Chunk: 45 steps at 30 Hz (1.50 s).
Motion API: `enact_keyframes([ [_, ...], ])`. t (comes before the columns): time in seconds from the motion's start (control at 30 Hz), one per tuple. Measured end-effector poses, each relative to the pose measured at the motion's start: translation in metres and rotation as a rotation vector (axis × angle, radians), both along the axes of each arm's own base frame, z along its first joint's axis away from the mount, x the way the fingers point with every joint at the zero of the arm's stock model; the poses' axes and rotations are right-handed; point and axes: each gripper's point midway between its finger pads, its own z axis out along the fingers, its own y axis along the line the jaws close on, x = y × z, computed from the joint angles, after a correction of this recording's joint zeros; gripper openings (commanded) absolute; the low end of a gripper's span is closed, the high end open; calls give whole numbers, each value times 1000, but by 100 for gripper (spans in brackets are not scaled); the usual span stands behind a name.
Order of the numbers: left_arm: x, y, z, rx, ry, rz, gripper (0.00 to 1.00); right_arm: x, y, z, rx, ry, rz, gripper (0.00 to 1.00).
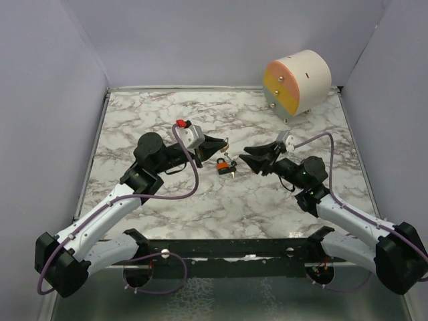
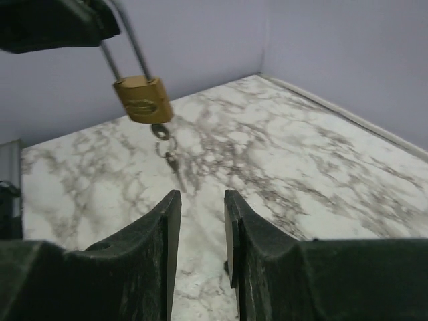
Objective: Lock with the key
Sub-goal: Lock the lock.
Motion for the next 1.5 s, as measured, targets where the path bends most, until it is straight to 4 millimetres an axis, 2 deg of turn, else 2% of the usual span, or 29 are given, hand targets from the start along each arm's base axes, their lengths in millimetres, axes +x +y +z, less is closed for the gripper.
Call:
enact_keyframes([
  [0.07, -11, -2, 4, -2, -19, -53, 0, -16, 9, -1, 5, -20, 101, 28],
  [0.17, -25, -5, 8, 0, -49, -130, 0, -38, 19, 3, 15, -54, 234, 17],
  [0.33, -43, -10, 10, 0, -77, -234, 0, -58, 28, 14, 31, -99, 362, 17],
  [0.53, -53, -11, 14, -6, -102, -290, 0, -63, 35, 19, 44, -100, 425, 23],
  [1.03, -69, -12, 19, -14, -141, -377, 0, -66, 37, 25, 69, -104, 451, 33],
  [1.3, -74, -13, 19, -18, -150, -407, 0, -66, 38, 31, 77, -114, 460, 33],
  [1.4, -74, -13, 20, -22, -156, -411, 0, -66, 40, 29, 78, -108, 471, 30],
  [1.5, -74, -13, 21, -25, -158, -412, 0, -66, 42, 25, 73, -91, 489, 23],
])
